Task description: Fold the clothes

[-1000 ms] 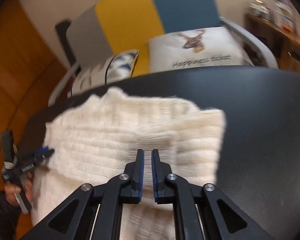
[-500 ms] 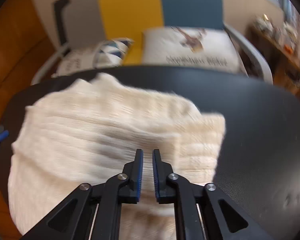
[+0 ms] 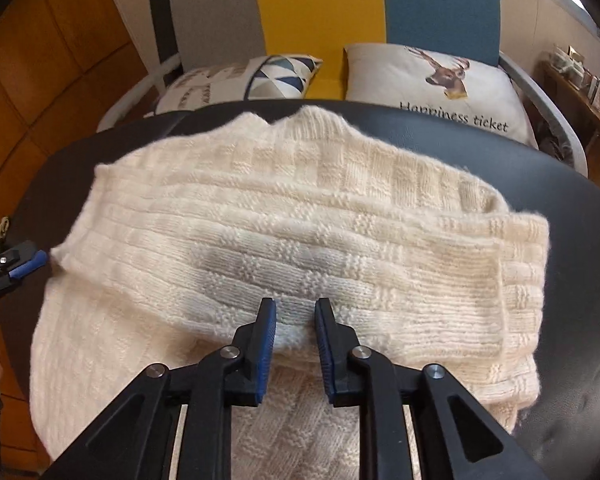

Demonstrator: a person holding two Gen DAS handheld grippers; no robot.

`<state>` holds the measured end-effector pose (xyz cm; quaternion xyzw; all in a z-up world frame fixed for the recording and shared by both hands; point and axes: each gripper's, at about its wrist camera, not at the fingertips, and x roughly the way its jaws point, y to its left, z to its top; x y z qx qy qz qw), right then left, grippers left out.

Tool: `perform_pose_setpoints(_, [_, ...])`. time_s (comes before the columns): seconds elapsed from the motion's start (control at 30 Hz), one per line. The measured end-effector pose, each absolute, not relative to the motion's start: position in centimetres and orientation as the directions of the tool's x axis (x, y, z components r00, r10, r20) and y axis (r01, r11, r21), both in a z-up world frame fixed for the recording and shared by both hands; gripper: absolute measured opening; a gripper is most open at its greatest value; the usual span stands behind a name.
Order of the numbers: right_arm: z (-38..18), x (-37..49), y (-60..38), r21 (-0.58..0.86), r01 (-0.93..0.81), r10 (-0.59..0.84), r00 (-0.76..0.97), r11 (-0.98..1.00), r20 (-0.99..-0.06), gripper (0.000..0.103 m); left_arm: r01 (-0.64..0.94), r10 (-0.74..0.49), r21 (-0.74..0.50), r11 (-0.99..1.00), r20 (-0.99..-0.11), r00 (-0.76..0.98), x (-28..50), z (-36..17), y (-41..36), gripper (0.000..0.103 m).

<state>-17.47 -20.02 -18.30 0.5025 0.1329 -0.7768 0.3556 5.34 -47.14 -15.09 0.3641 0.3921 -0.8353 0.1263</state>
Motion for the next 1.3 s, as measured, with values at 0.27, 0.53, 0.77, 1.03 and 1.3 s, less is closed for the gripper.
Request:
perform_pose_setpoints(0.27, [-14.8,-15.8,-15.3,0.341,0.694,-0.587,-0.145,-0.634,-0.796,0.019,0.546,0.029,-0.518,-0.658,-0.742,-0.669,7.8,-15.1,-46.5,0.047])
perform_pose_setpoints(0.53, [-16.3,-9.2,-3.7,0.444,0.635,-0.574,0.002,-0.632,-0.819,0.02,0.527,-0.017,-0.513,-0.677,-0.706,-0.708,15.4,-12.6,-42.2,0.051])
perform_pose_setpoints(0.77, [-18.6,-5.9,1.4,0.514,0.548,-0.605,0.017,-0.66,-0.796,0.029,0.536,0.006,-0.484,-0.692,-0.746,-0.666,21.0,-13.7,-38.6,0.053])
perform_pose_setpoints(1.03, [-18.3,-4.1,6.6,0.559,0.496,-0.658,-0.032,-0.664,-0.752,0.083,0.557,0.036,-0.467,-0.687,-0.788,-0.615,25.6,-16.1,-36.8,0.057])
perform_pose_setpoints(1.3, [-19.6,-4.2,10.5,0.634,0.398,-0.694,-0.012,-0.663,-0.719,0.082,0.516,0.057,-0.445,-0.732,-0.795,-0.604,26.5,-18.0,-35.1,0.059])
